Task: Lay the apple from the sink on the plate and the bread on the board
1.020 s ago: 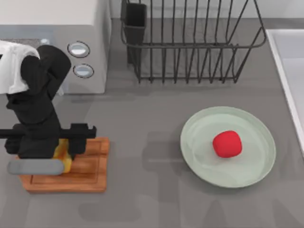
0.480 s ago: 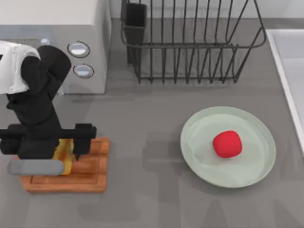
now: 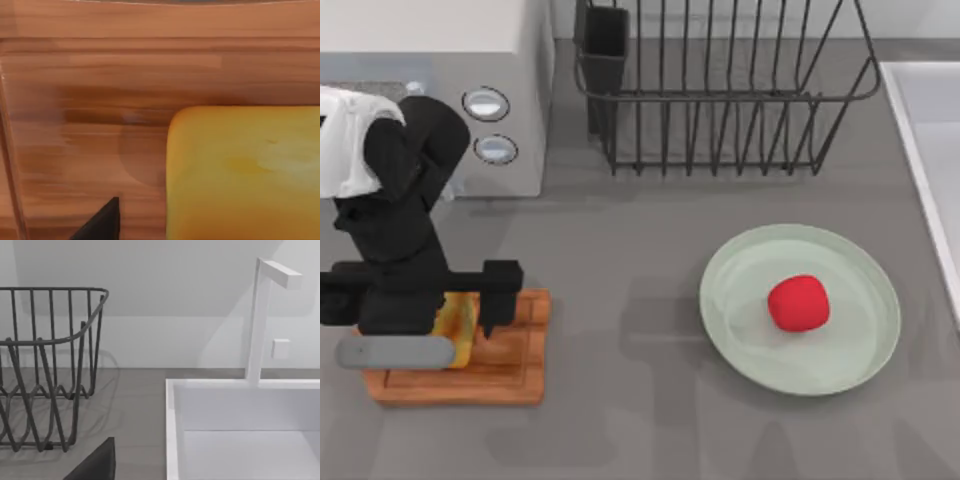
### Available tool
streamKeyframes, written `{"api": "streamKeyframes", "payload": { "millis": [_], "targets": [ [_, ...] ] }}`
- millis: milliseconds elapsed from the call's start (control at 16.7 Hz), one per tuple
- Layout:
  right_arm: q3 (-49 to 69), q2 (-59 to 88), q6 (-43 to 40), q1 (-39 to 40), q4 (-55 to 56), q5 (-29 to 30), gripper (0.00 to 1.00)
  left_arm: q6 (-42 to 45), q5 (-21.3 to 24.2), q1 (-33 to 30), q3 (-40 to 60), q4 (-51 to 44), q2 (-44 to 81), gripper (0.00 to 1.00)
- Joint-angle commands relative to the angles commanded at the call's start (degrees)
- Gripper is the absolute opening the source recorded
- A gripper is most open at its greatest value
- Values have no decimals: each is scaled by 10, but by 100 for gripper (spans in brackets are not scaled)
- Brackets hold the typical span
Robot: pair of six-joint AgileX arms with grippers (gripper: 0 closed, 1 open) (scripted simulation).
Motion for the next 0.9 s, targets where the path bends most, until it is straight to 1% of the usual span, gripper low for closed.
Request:
{"api": "streamKeyframes", "payload": {
  "millis": [180,300,420,540,660,780,900],
  "targets": [
    [0,0,0,0,0,0,100,28,-1,4,-6,10,-22,100],
    [0,0,0,0,0,0,100,76,-2,9,-18,26,-54,100],
    [0,0,0,0,0,0,100,141,-3,15,-38,47,-96,100],
    [0,0,0,0,0,0,100,227,-4,23,-66,72,-147,100],
    [0,0,0,0,0,0,100,331,-3,32,-101,99,-203,100],
    [0,0,0,0,0,0,100,459,-2,42,-144,127,-264,100],
    [0,0,0,0,0,0,100,605,0,52,-193,155,-329,100]
  ]
}}
